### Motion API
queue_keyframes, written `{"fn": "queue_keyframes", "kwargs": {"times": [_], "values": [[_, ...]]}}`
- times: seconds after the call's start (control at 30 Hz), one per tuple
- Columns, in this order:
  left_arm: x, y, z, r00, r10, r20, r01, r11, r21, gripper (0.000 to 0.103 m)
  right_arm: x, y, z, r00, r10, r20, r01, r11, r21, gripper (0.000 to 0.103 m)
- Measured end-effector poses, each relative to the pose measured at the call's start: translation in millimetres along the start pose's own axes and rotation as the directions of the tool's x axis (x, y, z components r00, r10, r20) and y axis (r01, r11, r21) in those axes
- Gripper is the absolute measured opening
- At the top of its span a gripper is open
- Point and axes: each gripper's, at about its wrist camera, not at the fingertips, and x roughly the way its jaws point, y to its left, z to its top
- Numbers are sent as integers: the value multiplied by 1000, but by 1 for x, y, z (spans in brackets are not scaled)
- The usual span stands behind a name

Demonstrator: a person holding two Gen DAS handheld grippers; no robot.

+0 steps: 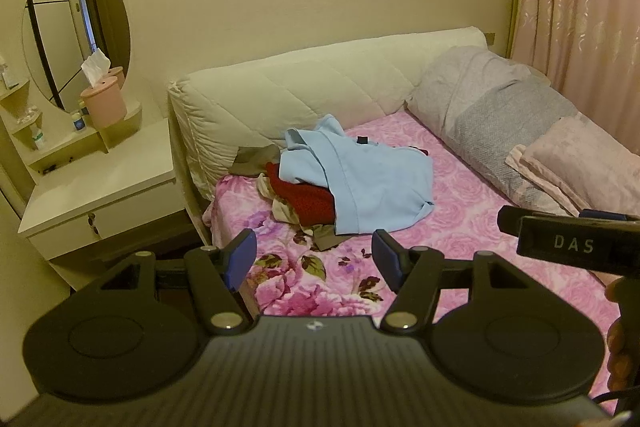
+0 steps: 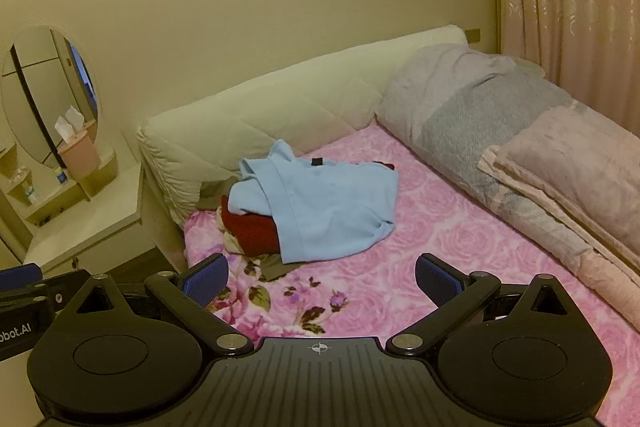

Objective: Fold clothes
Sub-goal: 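Move both grippers open toward the light blue sweatshirt on the bed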

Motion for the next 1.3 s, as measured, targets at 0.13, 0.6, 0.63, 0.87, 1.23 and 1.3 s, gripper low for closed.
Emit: {"fn": "queue_keyframes", "kwargs": {"times": [0.13, 0.6, 0.63, 0.87, 1.23, 1.3], "values": [[2, -2, 2, 1000, 3, -4, -3, 1000, 3, 60, 0, -2, 0, 1000, 1, 0, -1, 1000, 6, 102], [26, -8, 7, 1000, -10, -27, 11, 1000, 26, 60, 14, -12, 4, 1000, -25, -13, 26, 999, 39, 102], [29, -8, 8, 999, -13, -30, 14, 1000, 27, 60, 16, -13, 5, 999, -29, -14, 30, 999, 41, 102], [64, -5, 20, 997, -38, -66, 41, 998, 43, 60, 35, -20, 12, 997, -67, -29, 69, 996, 62, 102], [164, 40, 39, 982, -79, -172, 89, 995, 49, 60, 100, -13, 30, 998, -65, -27, 67, 992, 104, 102], [186, 50, 47, 980, -84, -183, 93, 995, 44, 60, 118, -9, 35, 997, -65, -40, 68, 993, 99, 102]]}}
